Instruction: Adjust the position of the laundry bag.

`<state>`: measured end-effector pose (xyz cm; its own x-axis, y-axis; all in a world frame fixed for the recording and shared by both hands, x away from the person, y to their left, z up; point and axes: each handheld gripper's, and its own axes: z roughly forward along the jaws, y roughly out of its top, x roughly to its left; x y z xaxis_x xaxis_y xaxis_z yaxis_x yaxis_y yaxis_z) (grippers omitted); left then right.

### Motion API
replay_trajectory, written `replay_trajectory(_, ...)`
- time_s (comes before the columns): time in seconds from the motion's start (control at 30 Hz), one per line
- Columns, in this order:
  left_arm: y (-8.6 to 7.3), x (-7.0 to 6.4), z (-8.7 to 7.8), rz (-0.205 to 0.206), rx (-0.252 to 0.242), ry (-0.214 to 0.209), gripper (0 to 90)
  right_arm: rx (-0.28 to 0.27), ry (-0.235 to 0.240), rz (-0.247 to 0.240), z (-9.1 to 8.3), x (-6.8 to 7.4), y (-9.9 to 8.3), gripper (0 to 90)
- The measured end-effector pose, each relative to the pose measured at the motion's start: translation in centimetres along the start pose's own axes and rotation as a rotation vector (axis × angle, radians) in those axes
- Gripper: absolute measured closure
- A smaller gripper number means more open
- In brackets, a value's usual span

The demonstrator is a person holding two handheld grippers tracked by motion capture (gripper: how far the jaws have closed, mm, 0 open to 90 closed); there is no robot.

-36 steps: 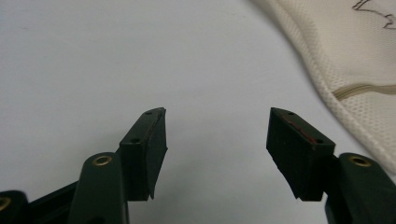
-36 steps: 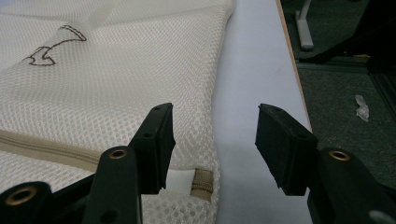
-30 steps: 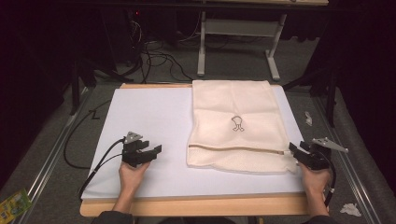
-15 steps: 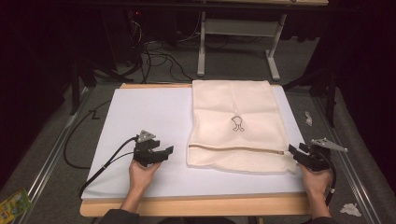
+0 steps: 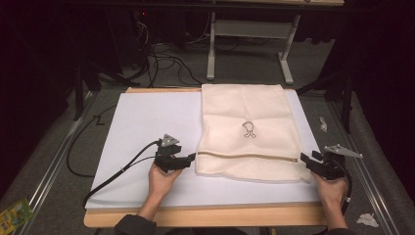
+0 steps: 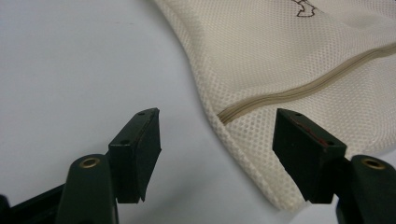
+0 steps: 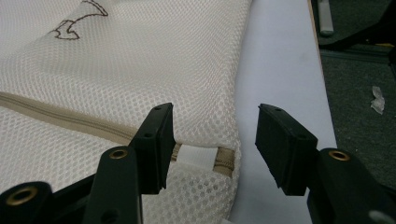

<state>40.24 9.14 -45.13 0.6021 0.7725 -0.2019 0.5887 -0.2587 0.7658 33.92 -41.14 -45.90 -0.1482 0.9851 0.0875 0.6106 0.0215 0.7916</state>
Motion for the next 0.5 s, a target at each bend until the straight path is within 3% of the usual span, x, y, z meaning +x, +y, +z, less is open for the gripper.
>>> replay_trajectory(0.13, 0.7, -1.1, 1.2, 0.013, 0.019, -0.009, 31.7, 0.013, -0.002, -0.006, 0.1, 0.0, 0.0, 46.4)
replay_trajectory(0.5, 1.1, -1.7, 3.7, 0.025, 0.071, 0.022, 32.7, 0.050, -0.014, -0.006, 0.8, -0.1, 0.0, 45.2)
